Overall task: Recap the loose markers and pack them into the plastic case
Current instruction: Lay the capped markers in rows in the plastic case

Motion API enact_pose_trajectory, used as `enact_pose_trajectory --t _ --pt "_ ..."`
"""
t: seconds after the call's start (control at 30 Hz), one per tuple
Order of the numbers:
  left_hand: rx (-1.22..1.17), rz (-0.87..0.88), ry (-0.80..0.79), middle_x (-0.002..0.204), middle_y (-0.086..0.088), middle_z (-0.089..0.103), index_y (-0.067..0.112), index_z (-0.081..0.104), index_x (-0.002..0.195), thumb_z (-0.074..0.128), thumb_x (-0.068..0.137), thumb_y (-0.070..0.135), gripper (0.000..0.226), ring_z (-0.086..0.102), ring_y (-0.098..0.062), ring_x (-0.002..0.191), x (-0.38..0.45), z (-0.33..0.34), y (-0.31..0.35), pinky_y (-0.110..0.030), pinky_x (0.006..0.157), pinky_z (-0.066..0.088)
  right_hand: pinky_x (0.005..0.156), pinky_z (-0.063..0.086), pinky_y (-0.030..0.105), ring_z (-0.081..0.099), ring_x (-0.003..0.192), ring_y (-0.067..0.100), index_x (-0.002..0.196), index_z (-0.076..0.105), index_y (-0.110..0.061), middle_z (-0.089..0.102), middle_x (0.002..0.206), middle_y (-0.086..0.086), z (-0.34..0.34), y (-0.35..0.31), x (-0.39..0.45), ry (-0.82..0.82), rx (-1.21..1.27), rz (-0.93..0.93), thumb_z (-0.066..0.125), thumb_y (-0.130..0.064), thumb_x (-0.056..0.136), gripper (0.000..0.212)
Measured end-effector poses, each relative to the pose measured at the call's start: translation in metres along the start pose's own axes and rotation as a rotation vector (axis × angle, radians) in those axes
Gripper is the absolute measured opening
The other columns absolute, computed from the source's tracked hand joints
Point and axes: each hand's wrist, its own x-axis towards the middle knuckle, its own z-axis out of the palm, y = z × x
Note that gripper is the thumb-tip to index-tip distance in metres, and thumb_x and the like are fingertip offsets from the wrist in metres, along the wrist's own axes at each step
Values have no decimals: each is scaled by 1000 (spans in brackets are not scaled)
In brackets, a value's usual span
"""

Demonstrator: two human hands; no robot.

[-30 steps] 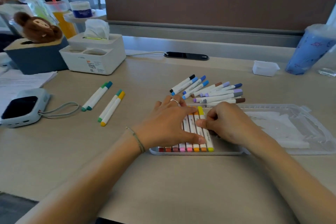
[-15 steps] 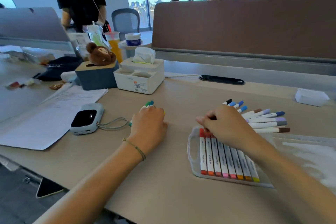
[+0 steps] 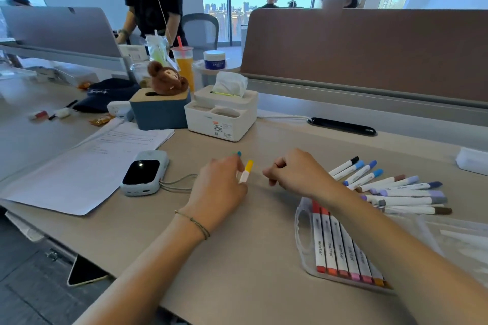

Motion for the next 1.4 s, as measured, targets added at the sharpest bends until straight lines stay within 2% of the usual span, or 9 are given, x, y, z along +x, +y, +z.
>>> enact_pose_trajectory --t 0.13,0.23,0.37,0.6,0.73,0.87,1.03,1.17,1.4 --pt "-130 -129 35 79 12 67 30 58 127 70 83 25 46 58 -6 83 -4 -24 -25 -28 71 43 70 51 32 56 63 18 83 80 -3 65 67 8 18 -25 36 -16 45 -10 75 -20 87 18" --pt "-196 -187 49 73 11 68 27 57 132 72 82 24 53 60 -2 75 -8 -33 -39 -28 71 48 64 49 35 55 65 19 80 78 -2 69 74 17 39 -43 61 2 -14 4 74 -18 82 17" --pt "-257 -210 50 72 11 67 27 55 134 71 85 23 52 61 -2 72 -12 -38 -50 -23 69 47 51 35 27 52 68 22 75 57 -15 53 72 3 61 -60 79 41 -211 22 67 -22 82 14" --pt "-417 -231 29 76 5 72 29 53 134 70 85 18 54 69 -10 73 -15 -35 -65 -39 81 60 65 46 29 63 88 19 94 61 -19 60 87 0 73 -70 89 4 -356 105 70 -35 84 21" --pt "-491 -242 -3 79 3 74 30 53 135 72 84 15 57 71 -12 74 -16 -33 -67 -40 82 61 58 46 26 64 65 15 80 72 -17 67 66 -2 69 -68 93 -66 -135 176 72 -30 77 14" --pt "-697 -242 -80 77 0 73 27 56 128 69 85 2 52 73 -20 67 -22 -38 -53 -34 71 63 44 40 21 46 40 12 75 74 -6 57 49 1 47 -67 75 -95 201 253 66 -17 75 14" --pt "-807 -154 -157 80 -4 67 13 67 123 70 85 -3 42 68 -12 64 -26 -34 -24 -19 63 57 46 49 20 57 46 18 77 68 -4 63 61 10 6 -43 20 -115 422 302 63 -11 82 10" --pt "-715 -12 -176 87 -1 70 21 76 107 74 84 6 28 62 -9 74 -24 -21 12 -11 62 50 57 60 30 67 57 23 87 70 3 71 71 18 -27 1 -23 -77 579 344 64 -3 86 9" --pt "-701 273 -336 97 -3 71 19 75 100 76 80 2 26 70 -19 83 -20 9 86 -26 74 61 59 61 33 65 67 23 99 66 -3 70 78 12 -82 79 -87 86 681 405 52 -1 91 17"
